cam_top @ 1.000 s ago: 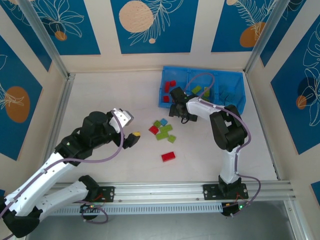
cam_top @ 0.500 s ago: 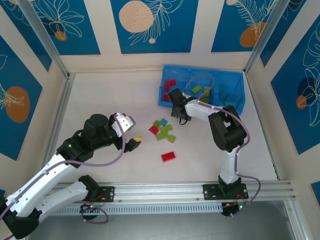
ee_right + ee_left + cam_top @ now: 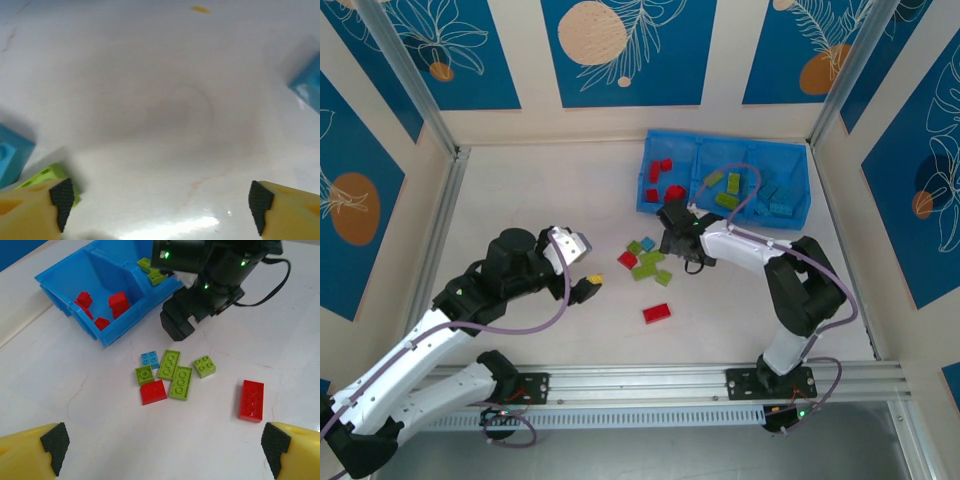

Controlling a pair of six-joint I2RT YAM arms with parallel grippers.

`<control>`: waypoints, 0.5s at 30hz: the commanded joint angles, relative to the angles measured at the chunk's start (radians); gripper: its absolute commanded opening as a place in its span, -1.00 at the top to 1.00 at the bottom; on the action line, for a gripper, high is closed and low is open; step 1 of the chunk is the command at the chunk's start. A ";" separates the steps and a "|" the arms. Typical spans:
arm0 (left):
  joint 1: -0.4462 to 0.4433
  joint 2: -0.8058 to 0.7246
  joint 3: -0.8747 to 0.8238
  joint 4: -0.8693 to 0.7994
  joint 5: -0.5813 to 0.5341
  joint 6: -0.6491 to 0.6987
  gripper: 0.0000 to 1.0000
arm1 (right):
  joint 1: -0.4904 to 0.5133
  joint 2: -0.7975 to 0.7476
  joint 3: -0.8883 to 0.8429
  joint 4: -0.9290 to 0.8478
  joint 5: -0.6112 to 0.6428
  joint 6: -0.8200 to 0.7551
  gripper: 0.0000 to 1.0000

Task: Sort the legos into containers by color

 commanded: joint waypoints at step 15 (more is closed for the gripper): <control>0.015 0.016 -0.006 0.019 0.032 0.018 -1.00 | -0.392 -0.094 -0.104 -0.013 -0.243 -0.008 -0.99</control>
